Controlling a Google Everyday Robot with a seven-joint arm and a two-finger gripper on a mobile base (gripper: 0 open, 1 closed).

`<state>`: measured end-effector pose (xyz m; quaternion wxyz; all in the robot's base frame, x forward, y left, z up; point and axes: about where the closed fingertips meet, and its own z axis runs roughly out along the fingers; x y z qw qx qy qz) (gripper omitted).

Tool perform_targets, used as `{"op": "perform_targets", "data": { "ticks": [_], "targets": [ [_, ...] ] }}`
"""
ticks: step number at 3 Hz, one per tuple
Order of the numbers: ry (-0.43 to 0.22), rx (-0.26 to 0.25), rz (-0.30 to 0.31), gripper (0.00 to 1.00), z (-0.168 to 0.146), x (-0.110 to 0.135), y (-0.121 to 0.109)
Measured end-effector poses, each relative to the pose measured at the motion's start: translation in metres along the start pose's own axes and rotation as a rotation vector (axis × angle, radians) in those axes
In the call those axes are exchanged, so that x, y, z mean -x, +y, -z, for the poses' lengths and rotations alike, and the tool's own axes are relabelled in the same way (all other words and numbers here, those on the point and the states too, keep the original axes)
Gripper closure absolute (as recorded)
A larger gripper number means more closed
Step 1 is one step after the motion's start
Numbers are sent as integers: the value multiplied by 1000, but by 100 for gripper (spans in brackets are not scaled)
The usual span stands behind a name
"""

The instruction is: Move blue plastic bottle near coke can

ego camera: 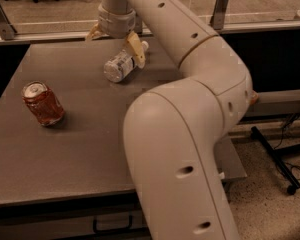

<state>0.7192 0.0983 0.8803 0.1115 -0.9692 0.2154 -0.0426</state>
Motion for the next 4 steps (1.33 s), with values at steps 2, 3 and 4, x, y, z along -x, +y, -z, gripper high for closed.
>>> {"op": "perform_targets", "data": {
  "ticks": [2, 3, 4],
  "targets": [
    [-59, 43, -3, 42, -48, -8, 4],
    [-59, 44, -6, 51, -48, -8, 4],
    [-59, 45, -7, 52, -47, -8, 4]
  ]
}}
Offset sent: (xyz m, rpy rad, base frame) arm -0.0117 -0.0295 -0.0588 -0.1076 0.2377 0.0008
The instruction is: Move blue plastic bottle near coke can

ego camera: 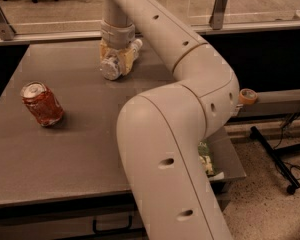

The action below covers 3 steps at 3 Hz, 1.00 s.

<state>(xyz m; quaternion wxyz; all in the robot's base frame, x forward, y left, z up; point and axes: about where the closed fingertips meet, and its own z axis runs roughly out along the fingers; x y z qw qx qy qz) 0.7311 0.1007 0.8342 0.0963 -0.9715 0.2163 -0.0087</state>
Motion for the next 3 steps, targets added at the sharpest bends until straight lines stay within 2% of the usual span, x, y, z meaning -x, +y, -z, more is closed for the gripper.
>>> {"op": "perform_targets", "data": {
  "ticks": [1, 2, 3],
  "targets": [
    [1, 0, -1, 54, 1, 0, 0],
    [1, 0, -1, 63, 2, 0, 0],
    [1, 0, -1, 87, 2, 0, 0]
  ]
}}
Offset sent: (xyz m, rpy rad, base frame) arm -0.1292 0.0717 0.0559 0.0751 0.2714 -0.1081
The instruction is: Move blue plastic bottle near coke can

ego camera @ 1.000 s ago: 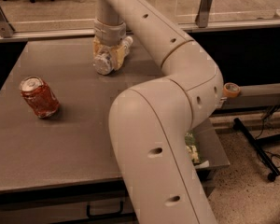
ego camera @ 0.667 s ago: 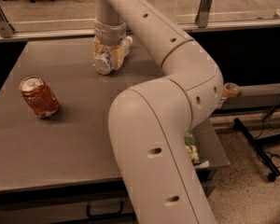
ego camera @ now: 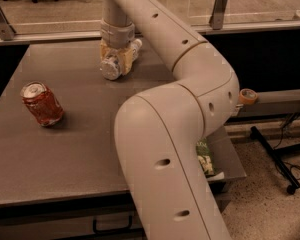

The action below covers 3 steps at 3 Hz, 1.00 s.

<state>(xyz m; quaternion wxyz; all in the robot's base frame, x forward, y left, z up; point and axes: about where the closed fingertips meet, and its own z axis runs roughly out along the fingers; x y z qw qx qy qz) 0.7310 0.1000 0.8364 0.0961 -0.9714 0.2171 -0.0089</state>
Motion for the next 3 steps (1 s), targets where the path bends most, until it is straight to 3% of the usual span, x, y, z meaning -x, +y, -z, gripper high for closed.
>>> {"op": "perform_targets", "data": {
  "ticks": [1, 3],
  "targets": [
    [0, 0, 0, 100, 0, 0, 0],
    [33, -11, -33, 100, 13, 34, -33]
  ]
}}
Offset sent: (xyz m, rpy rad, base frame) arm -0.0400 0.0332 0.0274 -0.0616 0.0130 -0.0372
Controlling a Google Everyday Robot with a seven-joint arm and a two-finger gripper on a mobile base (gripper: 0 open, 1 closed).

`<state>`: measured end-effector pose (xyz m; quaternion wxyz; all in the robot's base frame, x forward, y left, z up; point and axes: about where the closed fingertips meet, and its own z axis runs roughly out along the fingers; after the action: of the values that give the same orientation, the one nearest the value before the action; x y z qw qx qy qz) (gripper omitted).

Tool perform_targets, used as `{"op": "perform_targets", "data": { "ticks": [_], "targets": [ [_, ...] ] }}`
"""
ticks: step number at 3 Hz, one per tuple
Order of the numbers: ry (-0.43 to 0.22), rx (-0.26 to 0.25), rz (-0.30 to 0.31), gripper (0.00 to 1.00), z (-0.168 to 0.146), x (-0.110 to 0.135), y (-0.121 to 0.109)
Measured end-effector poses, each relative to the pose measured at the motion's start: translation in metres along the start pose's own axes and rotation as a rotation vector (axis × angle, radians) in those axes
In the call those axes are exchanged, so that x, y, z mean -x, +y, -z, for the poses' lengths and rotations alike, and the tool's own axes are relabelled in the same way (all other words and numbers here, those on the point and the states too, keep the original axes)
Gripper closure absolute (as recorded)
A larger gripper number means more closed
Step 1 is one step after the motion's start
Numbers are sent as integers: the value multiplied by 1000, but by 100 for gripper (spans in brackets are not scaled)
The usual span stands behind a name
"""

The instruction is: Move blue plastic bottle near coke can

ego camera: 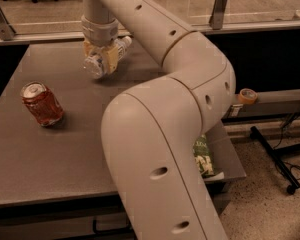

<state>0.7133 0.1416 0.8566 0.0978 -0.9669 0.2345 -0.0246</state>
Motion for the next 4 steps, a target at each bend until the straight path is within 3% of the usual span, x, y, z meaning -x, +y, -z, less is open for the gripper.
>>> {"op": "perform_targets", "data": {
  "ticks": [1, 3, 4],
  "targets": [
    [-1, -13, -25, 100, 16, 35, -11],
    [-105, -2, -62, 100, 3, 98, -12],
    [-162, 14, -122, 82, -3, 120, 5]
  ]
}}
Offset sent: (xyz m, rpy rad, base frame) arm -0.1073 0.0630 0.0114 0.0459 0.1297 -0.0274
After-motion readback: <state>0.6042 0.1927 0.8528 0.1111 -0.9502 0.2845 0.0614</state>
